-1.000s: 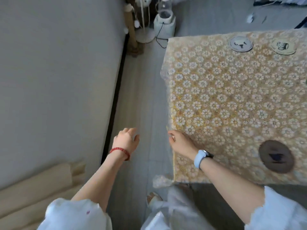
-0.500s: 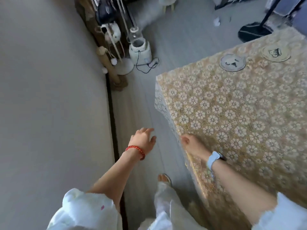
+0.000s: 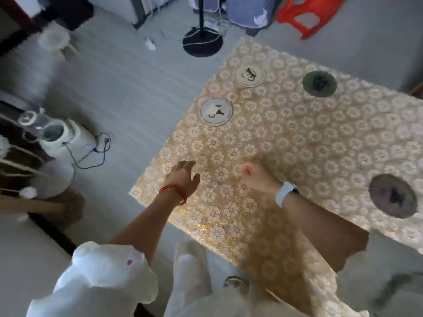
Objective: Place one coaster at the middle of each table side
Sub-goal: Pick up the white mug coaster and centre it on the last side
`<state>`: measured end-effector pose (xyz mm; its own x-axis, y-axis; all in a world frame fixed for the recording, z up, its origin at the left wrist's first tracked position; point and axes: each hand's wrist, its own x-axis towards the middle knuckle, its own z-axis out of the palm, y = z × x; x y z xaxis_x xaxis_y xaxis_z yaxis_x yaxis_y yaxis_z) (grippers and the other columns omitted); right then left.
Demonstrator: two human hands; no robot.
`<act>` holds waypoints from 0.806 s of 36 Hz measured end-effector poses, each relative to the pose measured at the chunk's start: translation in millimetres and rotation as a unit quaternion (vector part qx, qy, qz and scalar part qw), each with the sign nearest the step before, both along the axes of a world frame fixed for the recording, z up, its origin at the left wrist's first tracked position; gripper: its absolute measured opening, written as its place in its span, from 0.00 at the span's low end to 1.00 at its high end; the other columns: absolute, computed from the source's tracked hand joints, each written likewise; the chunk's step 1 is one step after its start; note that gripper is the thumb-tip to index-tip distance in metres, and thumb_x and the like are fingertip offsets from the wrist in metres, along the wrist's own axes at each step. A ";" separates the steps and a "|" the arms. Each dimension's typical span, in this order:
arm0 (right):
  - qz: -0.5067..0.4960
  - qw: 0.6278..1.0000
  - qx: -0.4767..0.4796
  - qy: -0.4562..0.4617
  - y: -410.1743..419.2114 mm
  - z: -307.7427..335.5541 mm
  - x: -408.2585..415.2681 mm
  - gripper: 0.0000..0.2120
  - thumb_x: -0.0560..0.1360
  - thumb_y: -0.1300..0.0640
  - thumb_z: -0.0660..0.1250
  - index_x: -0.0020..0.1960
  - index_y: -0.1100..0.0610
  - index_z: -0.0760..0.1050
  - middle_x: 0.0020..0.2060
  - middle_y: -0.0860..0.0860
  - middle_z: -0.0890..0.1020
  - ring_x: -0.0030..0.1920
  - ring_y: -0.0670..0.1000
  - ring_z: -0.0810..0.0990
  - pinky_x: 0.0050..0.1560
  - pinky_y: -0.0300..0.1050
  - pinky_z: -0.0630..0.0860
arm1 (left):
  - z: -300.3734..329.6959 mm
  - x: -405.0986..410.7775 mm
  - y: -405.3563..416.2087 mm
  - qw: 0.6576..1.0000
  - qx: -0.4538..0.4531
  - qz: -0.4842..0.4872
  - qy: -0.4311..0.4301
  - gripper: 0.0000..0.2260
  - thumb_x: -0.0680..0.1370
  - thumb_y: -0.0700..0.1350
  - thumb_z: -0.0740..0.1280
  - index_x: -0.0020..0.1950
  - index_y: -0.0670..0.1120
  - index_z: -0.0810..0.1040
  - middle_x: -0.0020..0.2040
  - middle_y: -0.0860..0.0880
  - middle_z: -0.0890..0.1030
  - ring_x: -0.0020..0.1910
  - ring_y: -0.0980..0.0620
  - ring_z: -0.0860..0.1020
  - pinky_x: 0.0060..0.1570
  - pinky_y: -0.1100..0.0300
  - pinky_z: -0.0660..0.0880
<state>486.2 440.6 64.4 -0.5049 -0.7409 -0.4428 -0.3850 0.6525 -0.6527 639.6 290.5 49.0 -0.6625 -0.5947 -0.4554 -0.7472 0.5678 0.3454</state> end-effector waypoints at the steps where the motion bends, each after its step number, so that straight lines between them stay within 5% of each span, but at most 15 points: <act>1: -0.021 1.000 0.006 0.003 -12.1 -5.1 -10.3 0.12 0.75 0.65 0.53 0.42 0.64 0.75 0.32 0.64 0.75 0.31 0.56 0.73 0.34 0.51 0.72 | -5.8 -12.2 -14.2 1.000 0.003 -0.022 -0.001 0.22 0.77 0.50 0.58 0.70 0.48 0.60 0.71 0.43 0.63 0.69 0.43 0.64 0.66 0.44 0.66; 5: -0.104 0.994 0.017 0.033 -67.2 -23.4 -56.0 0.13 0.75 0.66 0.53 0.33 0.58 0.66 0.26 0.53 0.66 0.26 0.49 0.64 0.30 0.39 0.60 | -28.4 -66.5 -79.5 0.997 0.006 -0.079 0.000 0.23 0.77 0.48 0.58 0.71 0.47 0.59 0.73 0.43 0.60 0.70 0.42 0.60 0.68 0.45 0.62; 7: -0.151 0.987 0.018 0.044 -96.1 -31.6 -82.6 0.09 0.75 0.65 0.53 0.46 0.63 0.72 0.29 0.53 0.69 0.27 0.49 0.68 0.28 0.39 0.61 | -38.7 -96.9 -111.3 0.995 -0.002 -0.103 0.007 0.23 0.77 0.48 0.58 0.71 0.46 0.59 0.73 0.43 0.59 0.71 0.42 0.59 0.68 0.44 0.62; 9: -0.186 0.980 0.031 0.061 -122.7 -41.7 -112.2 0.16 0.76 0.63 0.52 0.61 0.66 0.68 0.45 0.59 0.77 0.40 0.56 0.76 0.38 0.42 0.71 | -48.3 -132.1 -141.0 0.992 -0.014 -0.122 0.022 0.23 0.77 0.48 0.58 0.71 0.46 0.59 0.74 0.43 0.58 0.71 0.42 0.58 0.66 0.42 0.64; 11: -0.220 0.972 0.027 0.072 -145.8 -51.7 -142.5 0.15 0.76 0.62 0.52 0.60 0.64 0.68 0.49 0.57 0.75 0.43 0.57 0.77 0.42 0.48 0.75 | -58.1 -170.6 -166.2 0.989 -0.026 -0.135 0.046 0.23 0.77 0.48 0.58 0.71 0.46 0.59 0.74 0.43 0.57 0.71 0.41 0.57 0.65 0.41 0.64; 16: -0.316 0.936 0.045 0.147 -196.4 -77.5 -216.4 0.17 0.76 0.57 0.56 0.60 0.67 0.67 0.57 0.66 0.73 0.57 0.63 0.72 0.57 0.56 0.69 | -91.5 -254.8 -201.3 0.970 -0.069 -0.211 0.100 0.24 0.78 0.51 0.54 0.73 0.49 0.53 0.76 0.45 0.52 0.74 0.44 0.50 0.68 0.43 0.59; 22: -0.367 0.907 0.112 0.173 -229.6 -99.1 -253.0 0.36 0.71 0.41 0.62 0.67 0.64 0.58 0.66 0.63 0.62 0.66 0.62 0.59 0.63 0.59 0.63 | -124.0 -286.9 -204.0 0.959 -0.102 -0.234 0.126 0.24 0.78 0.54 0.47 0.73 0.50 0.50 0.76 0.46 0.49 0.75 0.46 0.45 0.72 0.42 0.44; 27: -0.389 0.897 0.092 0.191 -244.2 -91.2 -254.2 0.33 0.70 0.47 0.66 0.68 0.59 0.56 0.62 0.59 0.66 0.63 0.58 0.65 0.62 0.58 0.68 | -122.3 -286.9 -200.5 0.958 -0.103 -0.223 0.149 0.22 0.77 0.54 0.46 0.71 0.50 0.52 0.75 0.46 0.53 0.74 0.46 0.47 0.72 0.41 0.48; 29: -0.412 0.894 0.059 0.166 -244.6 -86.7 -255.5 0.23 0.73 0.55 0.63 0.63 0.62 0.59 0.59 0.59 0.70 0.60 0.59 0.69 0.59 0.60 0.71 | -119.7 -287.4 -201.8 0.958 -0.089 -0.228 0.147 0.22 0.77 0.53 0.48 0.70 0.51 0.53 0.75 0.46 0.54 0.74 0.46 0.48 0.71 0.41 0.49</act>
